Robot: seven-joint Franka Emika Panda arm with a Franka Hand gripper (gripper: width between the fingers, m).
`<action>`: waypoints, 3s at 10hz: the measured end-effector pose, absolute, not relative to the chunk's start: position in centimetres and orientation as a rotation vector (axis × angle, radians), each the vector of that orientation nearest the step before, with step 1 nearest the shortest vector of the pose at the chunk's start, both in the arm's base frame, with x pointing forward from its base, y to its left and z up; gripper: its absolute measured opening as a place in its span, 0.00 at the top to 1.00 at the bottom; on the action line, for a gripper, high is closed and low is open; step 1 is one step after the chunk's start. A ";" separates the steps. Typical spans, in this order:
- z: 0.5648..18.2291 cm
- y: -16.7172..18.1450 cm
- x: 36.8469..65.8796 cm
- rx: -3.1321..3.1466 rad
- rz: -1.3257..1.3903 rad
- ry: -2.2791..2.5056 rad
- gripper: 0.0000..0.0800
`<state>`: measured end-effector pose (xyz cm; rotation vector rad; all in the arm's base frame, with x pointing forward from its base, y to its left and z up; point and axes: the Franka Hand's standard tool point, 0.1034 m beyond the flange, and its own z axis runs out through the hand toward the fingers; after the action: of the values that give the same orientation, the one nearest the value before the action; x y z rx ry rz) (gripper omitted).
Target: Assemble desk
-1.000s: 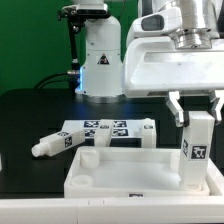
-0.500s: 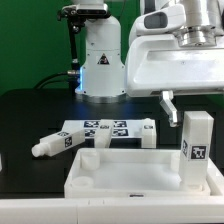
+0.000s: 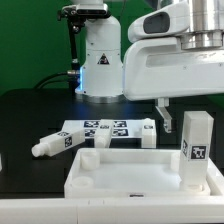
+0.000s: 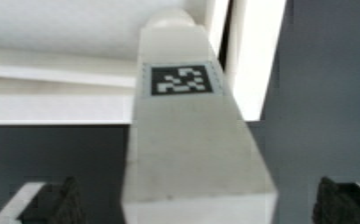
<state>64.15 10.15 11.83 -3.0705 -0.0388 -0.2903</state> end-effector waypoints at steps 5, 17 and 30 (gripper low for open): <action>11.8 9.6 63.8 -3.076 -0.094 0.044 0.33; 11.5 10.6 63.7 -2.307 -0.015 1.872 0.64; 12.2 10.7 63.9 -3.108 -0.197 0.090 0.22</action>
Offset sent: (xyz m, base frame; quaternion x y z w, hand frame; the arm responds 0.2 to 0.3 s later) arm 0.0000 0.0000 0.0000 0.0000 0.0000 0.0650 0.9979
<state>63.90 10.70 12.19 -3.1084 0.0902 -0.1973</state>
